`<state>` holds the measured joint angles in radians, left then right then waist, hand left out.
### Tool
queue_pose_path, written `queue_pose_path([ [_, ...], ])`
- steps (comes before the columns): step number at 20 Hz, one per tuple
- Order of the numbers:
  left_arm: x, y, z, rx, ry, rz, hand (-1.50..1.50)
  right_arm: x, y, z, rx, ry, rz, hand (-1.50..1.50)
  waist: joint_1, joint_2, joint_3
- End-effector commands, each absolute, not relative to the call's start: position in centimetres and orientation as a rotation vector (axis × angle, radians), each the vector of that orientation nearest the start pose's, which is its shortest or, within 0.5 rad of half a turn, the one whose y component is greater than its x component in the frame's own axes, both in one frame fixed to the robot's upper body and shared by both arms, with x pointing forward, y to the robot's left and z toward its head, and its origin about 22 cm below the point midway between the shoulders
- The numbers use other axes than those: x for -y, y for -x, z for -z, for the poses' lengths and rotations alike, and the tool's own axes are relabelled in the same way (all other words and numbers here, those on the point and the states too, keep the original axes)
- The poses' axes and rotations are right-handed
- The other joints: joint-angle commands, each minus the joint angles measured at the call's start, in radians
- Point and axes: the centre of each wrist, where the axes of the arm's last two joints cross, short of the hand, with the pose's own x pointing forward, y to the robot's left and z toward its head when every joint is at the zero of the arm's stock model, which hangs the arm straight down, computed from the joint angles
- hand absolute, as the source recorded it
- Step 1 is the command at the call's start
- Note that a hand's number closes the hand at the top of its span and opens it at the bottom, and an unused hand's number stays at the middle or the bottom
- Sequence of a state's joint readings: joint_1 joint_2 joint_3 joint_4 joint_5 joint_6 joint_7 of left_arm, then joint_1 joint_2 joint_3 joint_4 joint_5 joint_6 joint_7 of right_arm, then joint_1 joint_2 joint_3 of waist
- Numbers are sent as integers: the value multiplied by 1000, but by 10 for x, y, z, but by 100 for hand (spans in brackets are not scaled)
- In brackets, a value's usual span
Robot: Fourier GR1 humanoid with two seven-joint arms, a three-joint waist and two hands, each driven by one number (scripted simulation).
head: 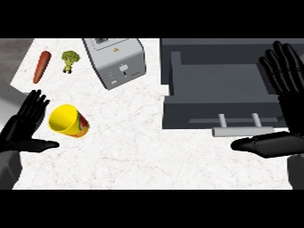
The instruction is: Pick up the cup, place it into the drawer and close the drawer
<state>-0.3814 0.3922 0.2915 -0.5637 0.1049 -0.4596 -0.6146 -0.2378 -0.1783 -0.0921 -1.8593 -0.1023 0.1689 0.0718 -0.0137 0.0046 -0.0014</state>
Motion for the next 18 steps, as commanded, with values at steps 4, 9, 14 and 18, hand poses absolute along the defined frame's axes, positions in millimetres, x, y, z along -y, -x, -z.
queue_pose_path([
  [4,-395,-277,97,1619,80,4,-150,257,-281,-156,2014,-51,-267,-150,-11,6,-2],
  [9,-385,-274,107,1647,51,10,-150,253,-276,-160,2006,-91,-265,-150,-20,9,-4],
  [14,-388,-259,117,1686,88,-21,-150,254,-268,-147,2002,-84,-298,-150,-16,7,-3],
  [18,-357,-266,127,1685,80,0,-150,256,-288,-161,2021,-73,-273,-150,-19,16,-5],
])
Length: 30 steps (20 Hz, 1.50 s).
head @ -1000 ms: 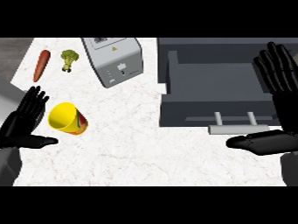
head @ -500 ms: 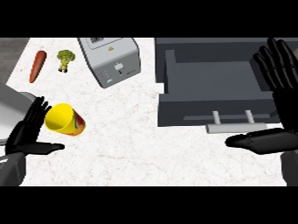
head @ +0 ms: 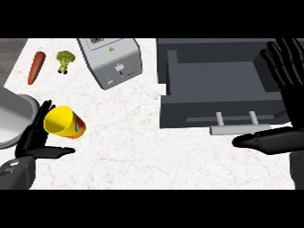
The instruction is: Pick up the cup, place it into the drawer and close the drawer
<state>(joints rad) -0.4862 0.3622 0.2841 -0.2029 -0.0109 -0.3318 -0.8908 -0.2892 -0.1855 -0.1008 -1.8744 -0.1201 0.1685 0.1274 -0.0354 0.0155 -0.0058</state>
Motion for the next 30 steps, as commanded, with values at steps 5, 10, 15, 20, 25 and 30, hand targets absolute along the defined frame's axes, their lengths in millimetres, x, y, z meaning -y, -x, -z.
queue_pose_path([
  [5,-379,-271,113,1694,79,10,-150,249,-272,-158,2016,-84,-280,-150,-6,1,-1],
  [10,-362,-284,112,1704,150,8,-150,245,-285,-163,2008,-80,-287,-150,-3,5,-2],
  [15,-356,-282,116,1689,267,-31,-150,266,-276,-161,1999,-88,-287,-150,-8,1,-1],
  [20,-338,-290,117,1796,285,-1,150,253,-277,-154,1997,-64,-287,-150,-10,3,-2],
  [25,-333,-299,110,1954,-56,54,150,259,-275,-153,2006,-68,-294,-150,-16,5,-1],
  [30,-312,-289,126,2025,-8,-120,150,262,-271,-155,2009,-60,-275,-150,4,-4,1],
])
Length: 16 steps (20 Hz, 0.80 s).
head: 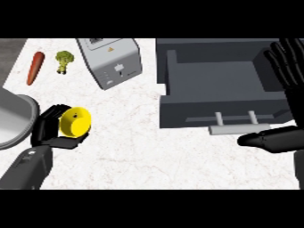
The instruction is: Pick up the cup, place it into the drawer and close the drawer
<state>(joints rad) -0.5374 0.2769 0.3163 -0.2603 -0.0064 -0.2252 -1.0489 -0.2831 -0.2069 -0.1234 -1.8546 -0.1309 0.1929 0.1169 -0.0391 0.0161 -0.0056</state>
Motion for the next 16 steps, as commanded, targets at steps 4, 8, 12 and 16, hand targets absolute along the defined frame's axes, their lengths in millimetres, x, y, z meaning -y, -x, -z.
queue_pose_path([
  [4,-293,-279,140,2017,-193,-269,150,278,-267,-149,1999,-60,-266,-150,7,-5,2],
  [8,-266,-333,98,2082,104,-191,150,268,-280,-160,1991,-53,-254,-150,31,-14,5],
  [12,-245,-350,79,2118,137,-93,150,275,-257,-142,1973,-28,-259,-150,29,-19,6],
  [16,-212,-387,25,2180,202,-46,150,273,-277,-146,1968,-2,-266,-150,53,-23,7],
])
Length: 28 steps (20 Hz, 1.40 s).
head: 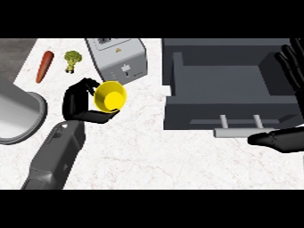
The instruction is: Pick up the cup, place it into the drawer and close the drawer
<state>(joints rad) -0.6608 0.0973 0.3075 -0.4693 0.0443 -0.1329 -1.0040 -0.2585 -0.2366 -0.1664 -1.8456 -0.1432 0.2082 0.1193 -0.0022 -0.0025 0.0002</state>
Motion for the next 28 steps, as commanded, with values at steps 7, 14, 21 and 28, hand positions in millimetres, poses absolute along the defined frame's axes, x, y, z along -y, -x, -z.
queue_pose_path([
  [7,-140,-419,-55,2178,286,61,150,291,-271,-151,1978,-26,-272,-150,-5,-3,1],
  [14,-94,-427,-131,2154,236,154,150,284,-288,-145,1976,16,-262,-150,-3,2,0],
  [21,-43,-438,-181,2025,140,201,150,283,-275,-149,1994,-13,-269,-150,-38,7,1],
  [28,-35,-446,-157,1883,6,265,150,266,-278,-151,2021,-51,-256,-150,-75,19,1],
])
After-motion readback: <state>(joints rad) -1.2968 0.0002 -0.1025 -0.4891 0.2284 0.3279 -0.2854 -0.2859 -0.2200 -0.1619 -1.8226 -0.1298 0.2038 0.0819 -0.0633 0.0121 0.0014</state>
